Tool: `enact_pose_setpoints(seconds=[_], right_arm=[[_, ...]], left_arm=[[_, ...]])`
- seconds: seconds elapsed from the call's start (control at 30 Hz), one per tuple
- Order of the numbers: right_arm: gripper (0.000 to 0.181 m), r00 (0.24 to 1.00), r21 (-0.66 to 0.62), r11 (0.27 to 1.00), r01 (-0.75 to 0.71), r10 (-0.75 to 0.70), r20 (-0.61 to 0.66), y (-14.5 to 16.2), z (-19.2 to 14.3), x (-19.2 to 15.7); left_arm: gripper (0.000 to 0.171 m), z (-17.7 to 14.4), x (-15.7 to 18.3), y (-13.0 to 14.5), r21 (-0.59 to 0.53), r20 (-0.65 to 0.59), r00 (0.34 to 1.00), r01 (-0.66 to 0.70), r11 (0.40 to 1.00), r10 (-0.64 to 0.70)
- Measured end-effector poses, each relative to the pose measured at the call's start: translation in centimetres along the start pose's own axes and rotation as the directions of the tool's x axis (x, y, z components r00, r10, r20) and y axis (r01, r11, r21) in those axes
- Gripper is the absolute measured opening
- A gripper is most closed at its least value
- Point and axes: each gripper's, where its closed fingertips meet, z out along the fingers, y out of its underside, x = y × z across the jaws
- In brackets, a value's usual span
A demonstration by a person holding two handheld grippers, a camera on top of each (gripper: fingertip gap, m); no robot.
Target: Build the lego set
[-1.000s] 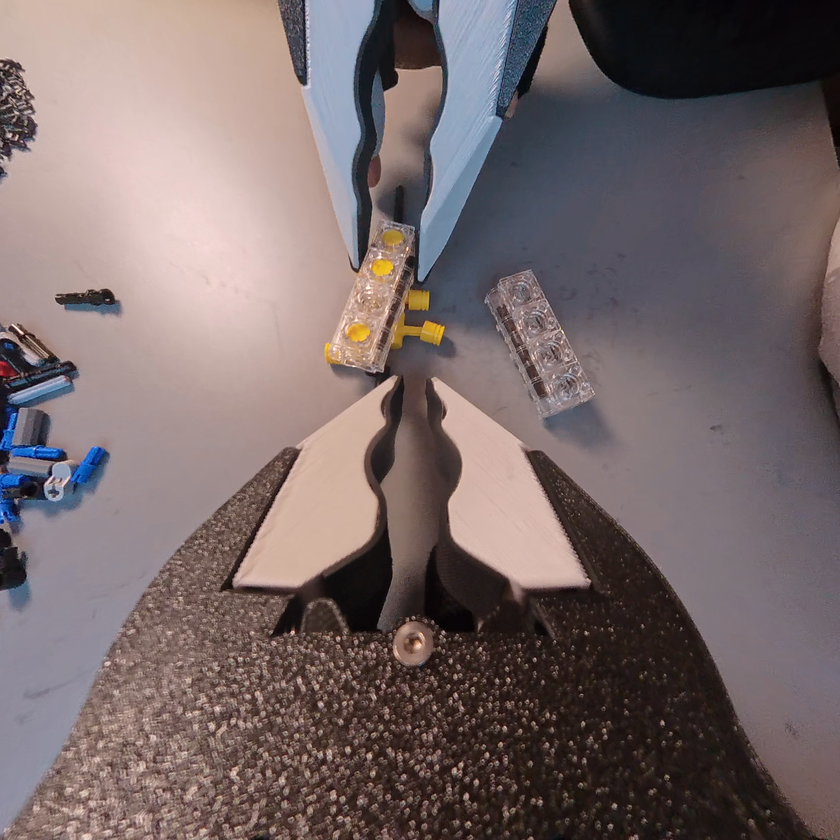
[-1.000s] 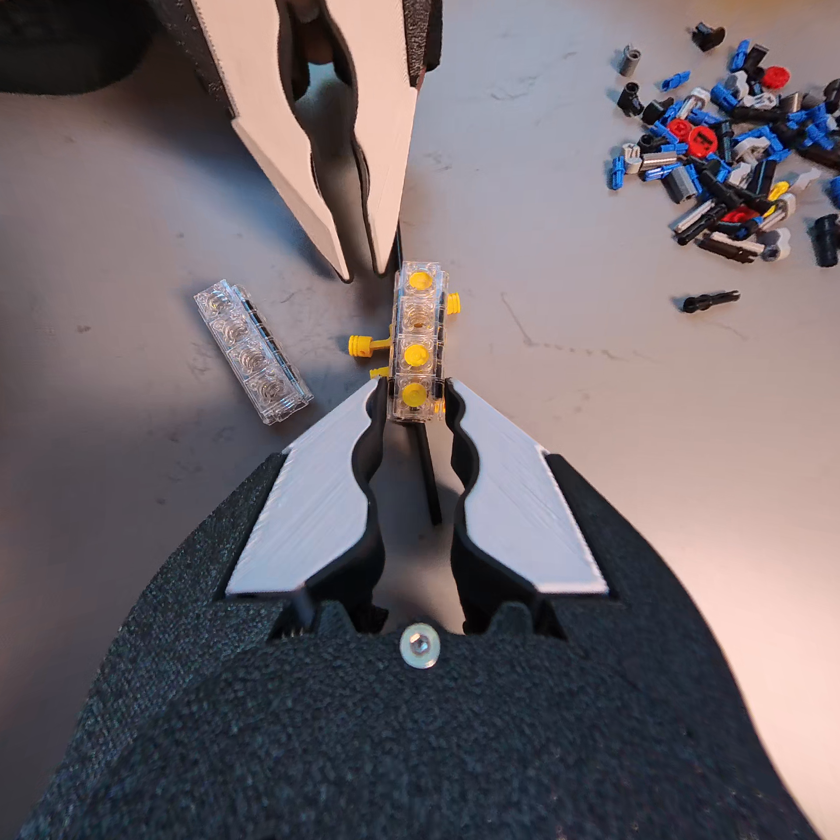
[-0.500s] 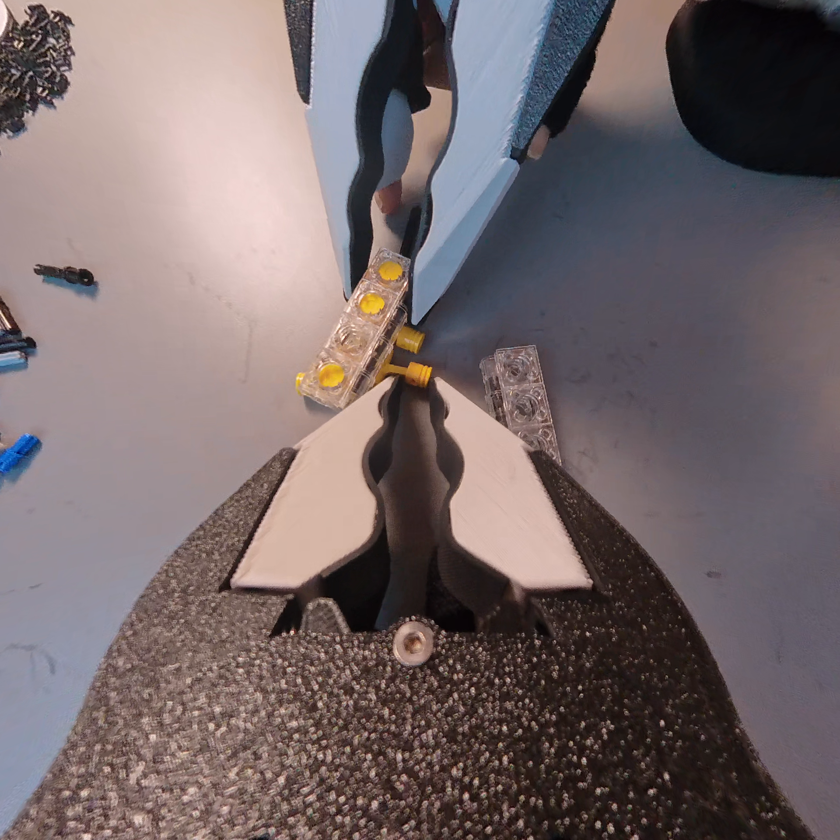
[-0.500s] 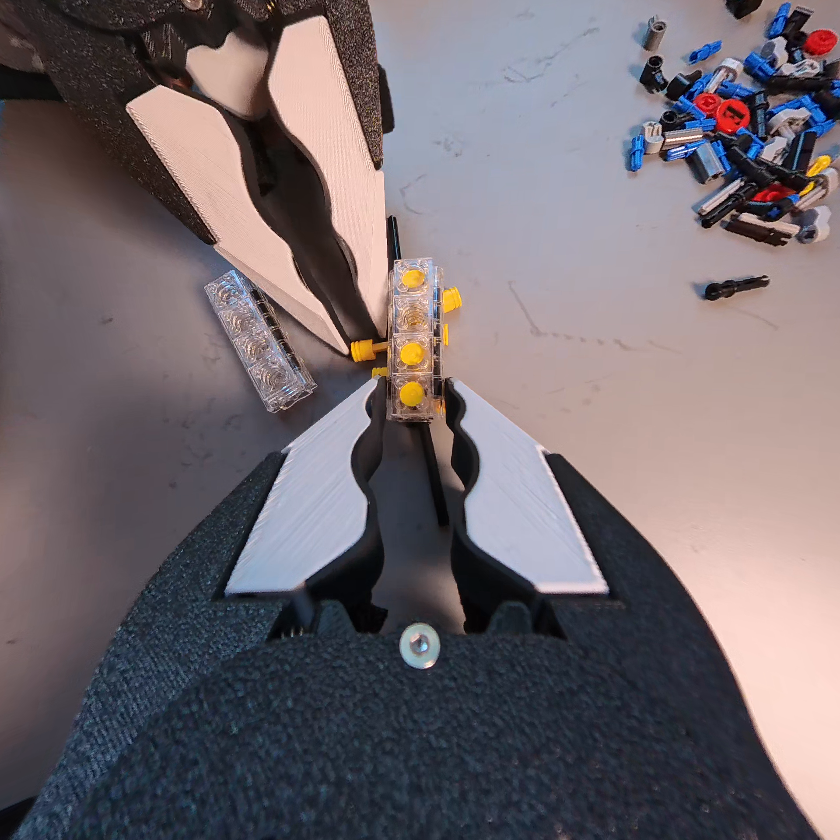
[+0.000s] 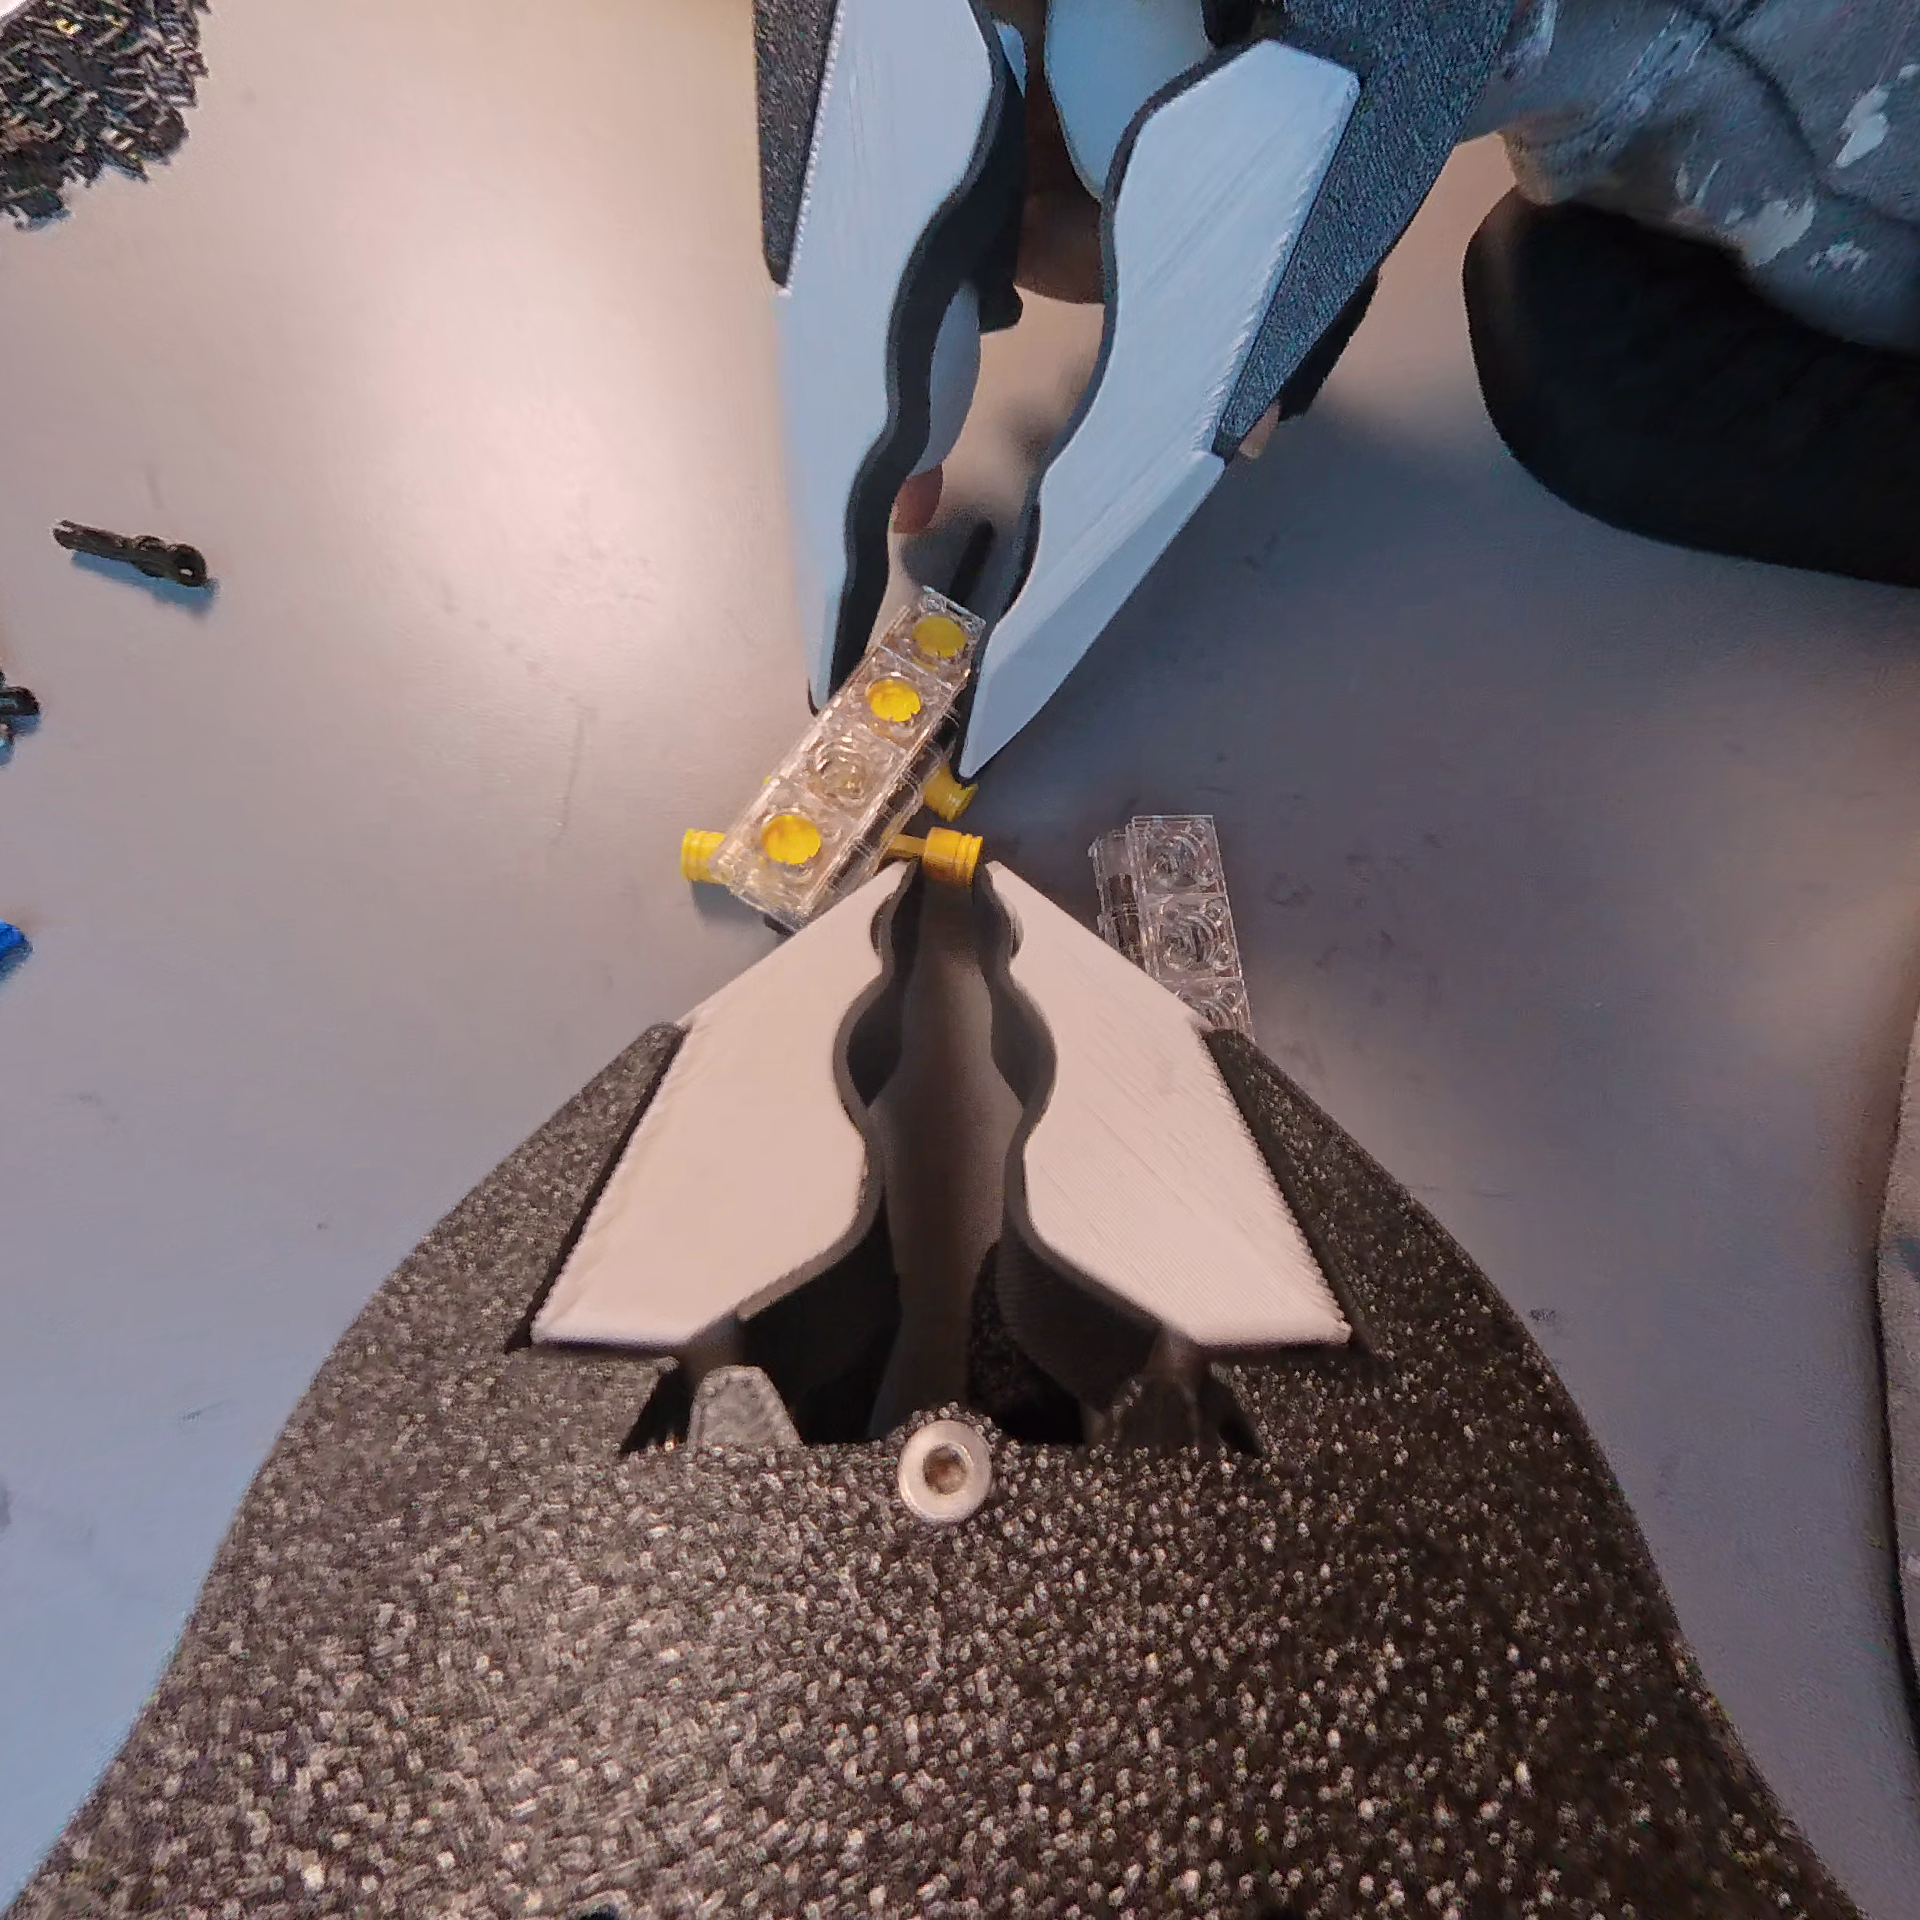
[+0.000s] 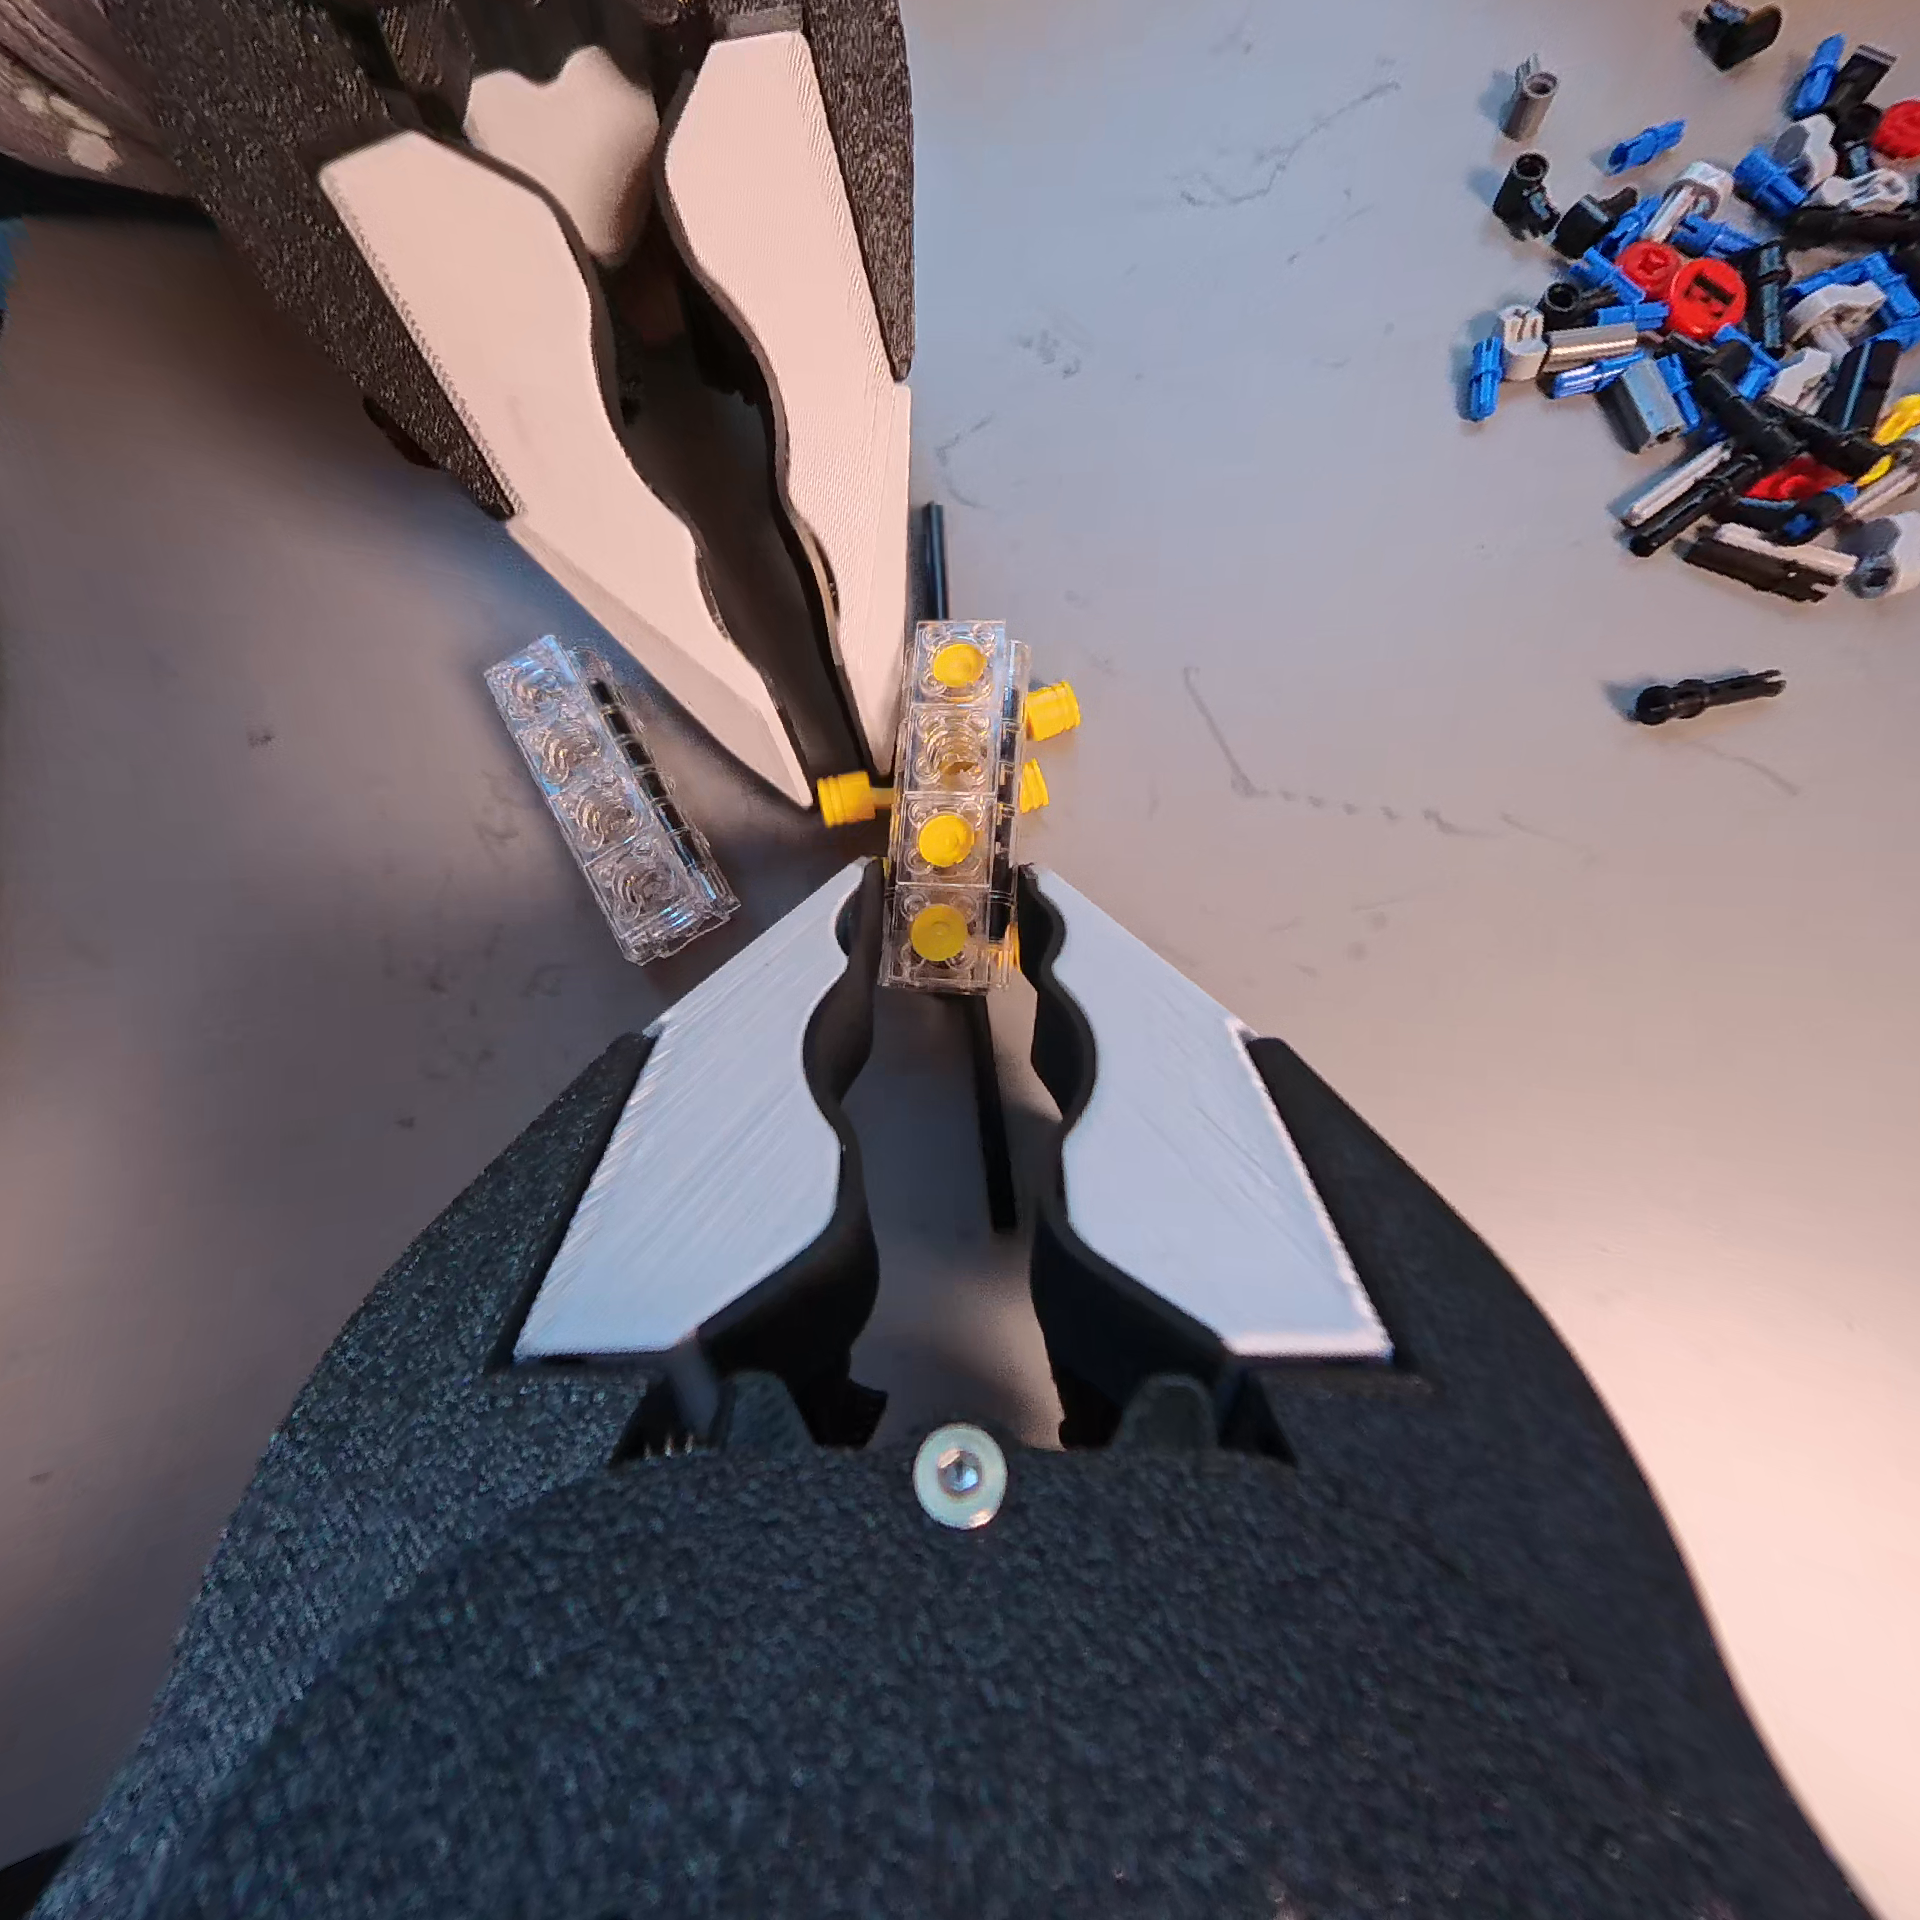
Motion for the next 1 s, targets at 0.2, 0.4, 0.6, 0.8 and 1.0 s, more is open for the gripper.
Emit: enact_pose_setpoints(seconds=[0.2,0.4,0.6,0.8,1.0], right_arm=[[0.025,0.992,0.046,0.995,-0.093,0.089,0.089,-0.2,-0.2,0.2],[0.025,0.976,0.013,0.989,-0.144,0.14,0.166,0.0,-0.5,0.5],[0.025,0.915,-0.02,0.956,-0.294,0.287,0.283,-0.4,-0.8,1.0],[0.025,0.968,-0.071,0.987,-0.141,0.153,0.197,0.2,-0.5,0.9],[0.031,0.998,-0.115,0.991,0.061,-0.062,-0.002,0.4,-0.4,1.4]], left_arm=[[0.009,-0.6,-0.5,-0.8,0.063,-0.014,0.996,0.09,0.994,-0.089],[0.009,-0.2,-0.8,-1.2,0.065,0.068,0.998,0.003,0.998,-0.007],[0.008,-0.3,-1.6,-1.1,0.055,0.158,0.985,-0.079,0.995,0.069],[0.006,-0.3,-1.6,-1.0,0.056,0.154,0.986,-0.069,0.996,0.059],[0.003,-0.2,-1.9,-0.3,0.022,0.159,0.985,-0.072,0.997,0.068]])
